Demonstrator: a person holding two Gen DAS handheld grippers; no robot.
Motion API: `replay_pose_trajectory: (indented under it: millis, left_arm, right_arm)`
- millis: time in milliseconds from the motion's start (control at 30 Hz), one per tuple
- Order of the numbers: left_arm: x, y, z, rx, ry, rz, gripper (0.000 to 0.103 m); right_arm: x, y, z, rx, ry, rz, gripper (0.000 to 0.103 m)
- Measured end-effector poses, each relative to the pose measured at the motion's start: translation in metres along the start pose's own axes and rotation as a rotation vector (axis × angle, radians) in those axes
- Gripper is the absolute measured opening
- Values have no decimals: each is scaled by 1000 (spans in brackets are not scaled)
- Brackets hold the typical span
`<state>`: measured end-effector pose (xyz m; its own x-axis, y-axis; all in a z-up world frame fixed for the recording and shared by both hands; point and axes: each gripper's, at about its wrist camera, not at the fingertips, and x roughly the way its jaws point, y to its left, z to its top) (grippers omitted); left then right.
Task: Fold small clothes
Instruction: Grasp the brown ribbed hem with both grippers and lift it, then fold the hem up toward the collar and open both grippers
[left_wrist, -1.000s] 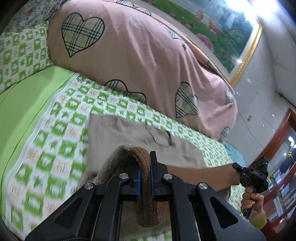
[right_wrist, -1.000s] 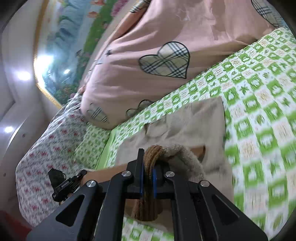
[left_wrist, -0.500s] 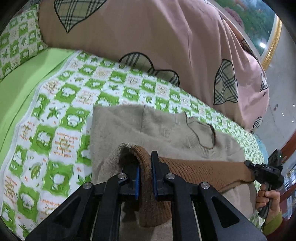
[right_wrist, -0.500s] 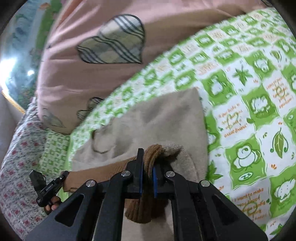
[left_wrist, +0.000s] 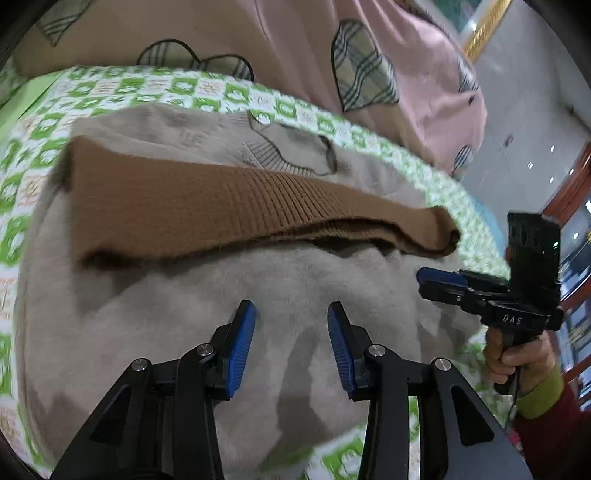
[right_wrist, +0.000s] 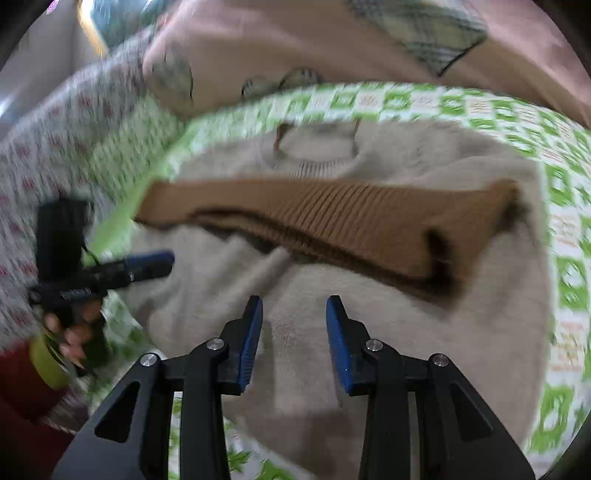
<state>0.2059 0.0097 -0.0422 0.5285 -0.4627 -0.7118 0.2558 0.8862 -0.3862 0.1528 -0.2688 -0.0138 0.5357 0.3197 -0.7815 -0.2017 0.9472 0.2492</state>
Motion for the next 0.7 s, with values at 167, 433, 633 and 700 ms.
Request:
replay_pose_trajectory:
  millis: [167, 433, 633, 700]
  left_arm:
    - [6, 18, 41, 9, -33, 87, 39]
    - [-7, 112, 97, -189, -145, 232, 41]
    - [-46, 116, 58, -282, -208, 207, 41]
    - [-56, 104, 37, -283, -212, 185, 41]
  right_arm:
    - [4, -36, 32, 53, -36, -109, 36]
    - [-40, -125, 61, 376, -270, -281, 37]
    - [-63, -111, 26, 400, -288, -244, 37]
    - [-61, -96, 12, 392, -282, -212, 37]
